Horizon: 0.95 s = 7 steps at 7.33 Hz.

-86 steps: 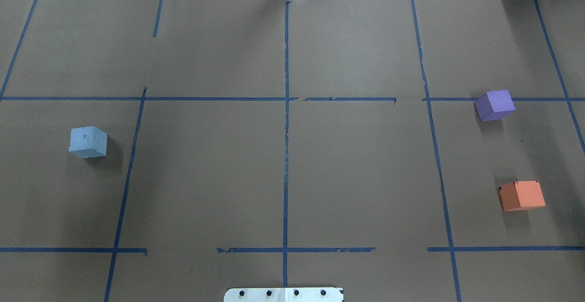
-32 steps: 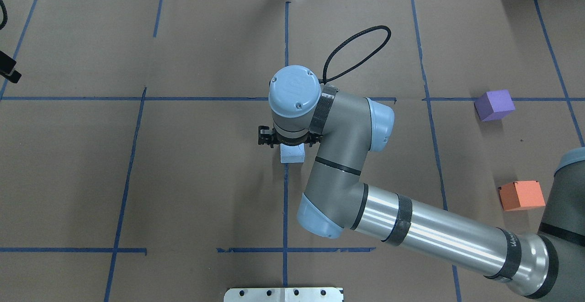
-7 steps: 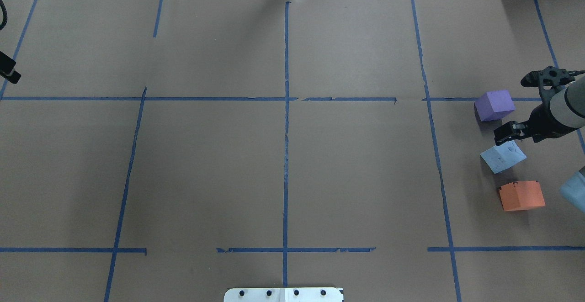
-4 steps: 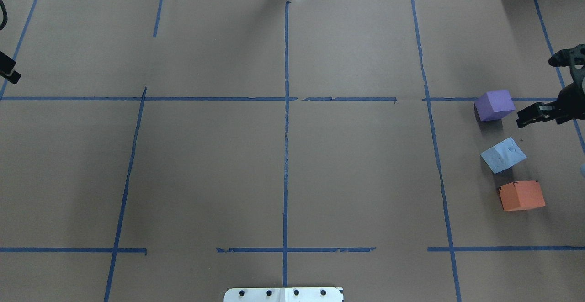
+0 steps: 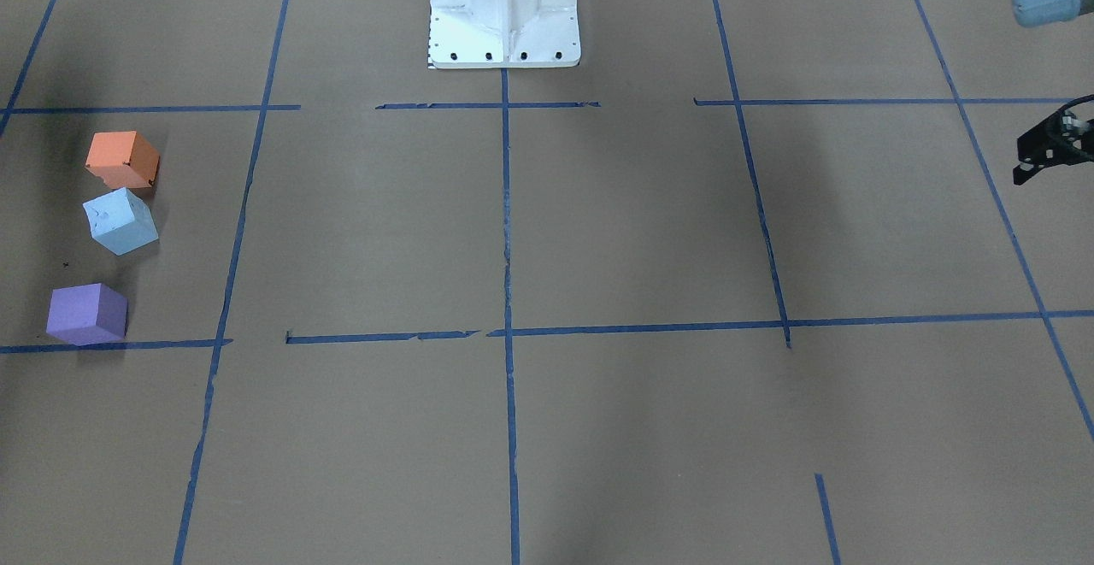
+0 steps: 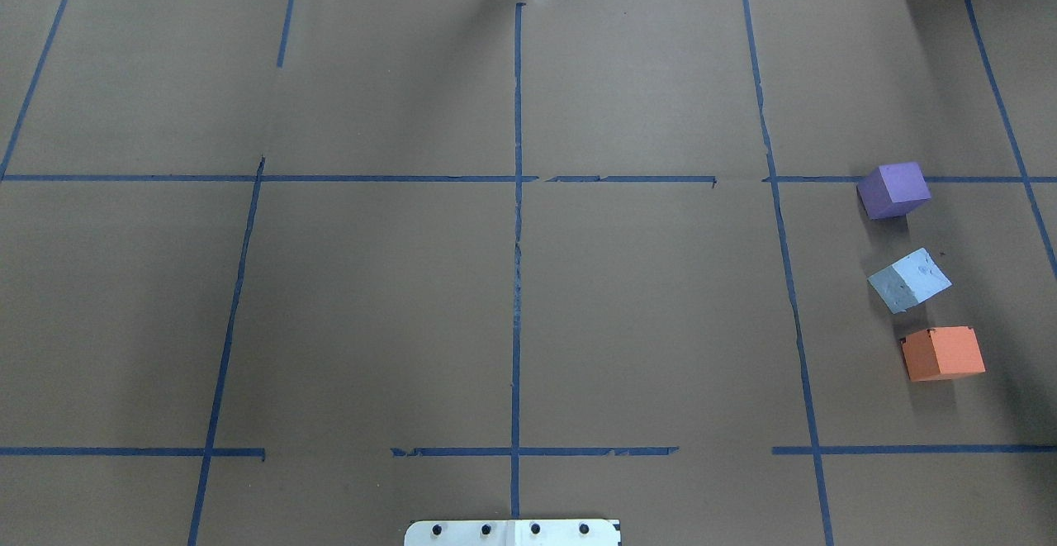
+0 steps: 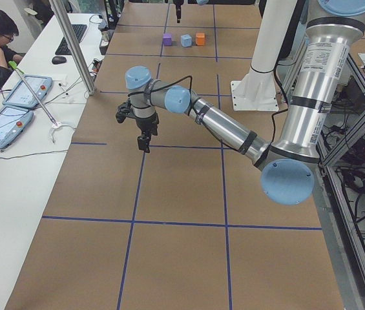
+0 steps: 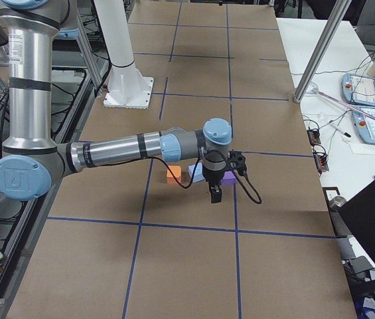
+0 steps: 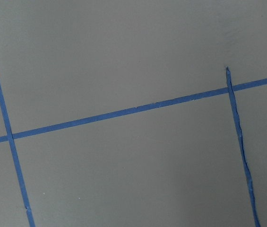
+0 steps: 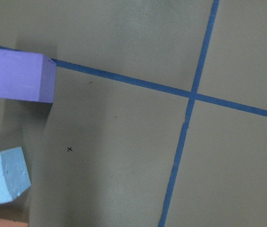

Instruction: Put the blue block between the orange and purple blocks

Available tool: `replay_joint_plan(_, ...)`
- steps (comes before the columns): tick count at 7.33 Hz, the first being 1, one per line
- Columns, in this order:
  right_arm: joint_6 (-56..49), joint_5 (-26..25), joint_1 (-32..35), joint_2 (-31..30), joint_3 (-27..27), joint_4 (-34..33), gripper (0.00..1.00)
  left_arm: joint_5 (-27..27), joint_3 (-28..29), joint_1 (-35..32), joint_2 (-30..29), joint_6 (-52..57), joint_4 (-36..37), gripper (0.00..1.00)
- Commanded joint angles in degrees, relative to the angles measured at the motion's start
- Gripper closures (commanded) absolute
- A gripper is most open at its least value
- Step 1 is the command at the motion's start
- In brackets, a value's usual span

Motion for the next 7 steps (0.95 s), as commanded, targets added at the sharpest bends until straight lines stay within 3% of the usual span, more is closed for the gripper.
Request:
replay_joint_plan(1,-5.6,6.1,4.0,-2.9,0.0,-2.7,0.0,-0.7,4.7,-7.9,3.5,7.8,-0.5,0.0)
replay_joint_plan(3,-3.1,6.6,4.0,-2.7,0.1,-2.4,0.0,-0.3,4.6,-8.8,8.7,7.4,-1.0,0.0)
replay_joint_plan(7,-0.4,6.4,3.8,-2.2,0.4,-1.8,0.0,0.1,5.5,-8.3,9.6,6.7,-2.0,0.0)
